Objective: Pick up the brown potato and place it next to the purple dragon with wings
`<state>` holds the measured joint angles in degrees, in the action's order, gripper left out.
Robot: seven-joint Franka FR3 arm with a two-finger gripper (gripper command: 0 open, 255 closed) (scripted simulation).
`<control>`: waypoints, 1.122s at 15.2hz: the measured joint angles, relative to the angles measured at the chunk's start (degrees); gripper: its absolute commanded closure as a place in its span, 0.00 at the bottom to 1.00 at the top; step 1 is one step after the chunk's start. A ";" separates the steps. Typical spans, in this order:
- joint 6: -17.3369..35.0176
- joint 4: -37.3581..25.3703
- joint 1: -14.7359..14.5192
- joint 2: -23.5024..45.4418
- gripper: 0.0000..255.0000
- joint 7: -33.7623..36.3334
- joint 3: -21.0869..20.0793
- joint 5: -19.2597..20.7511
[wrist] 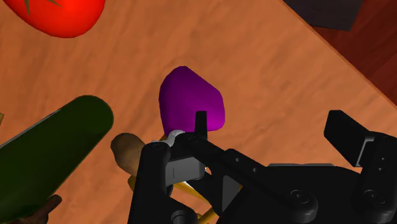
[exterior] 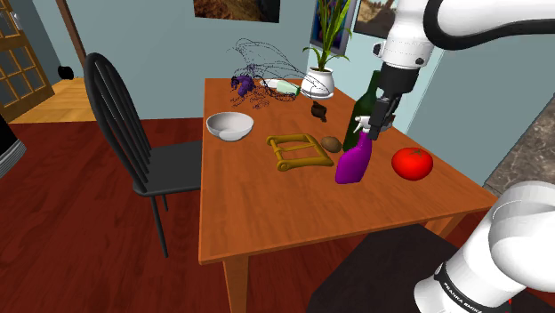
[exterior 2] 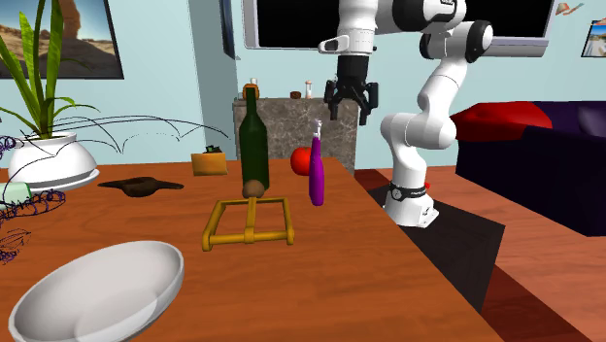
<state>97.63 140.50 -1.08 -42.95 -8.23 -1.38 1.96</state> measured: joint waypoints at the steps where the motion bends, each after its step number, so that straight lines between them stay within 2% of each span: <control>1: 0.00 0.00 0.00 0.00 0.00 0.00 0.00 0.00; 6: 7.33 1.17 0.83 5.15 0.00 -4.73 2.95 2.61; 11: 16.73 -0.15 1.66 14.31 0.00 -10.41 6.47 5.08; 17: 26.74 -3.78 2.10 25.93 0.00 -16.98 10.01 6.27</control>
<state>124.36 136.72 1.02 -17.02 -25.21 8.63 8.23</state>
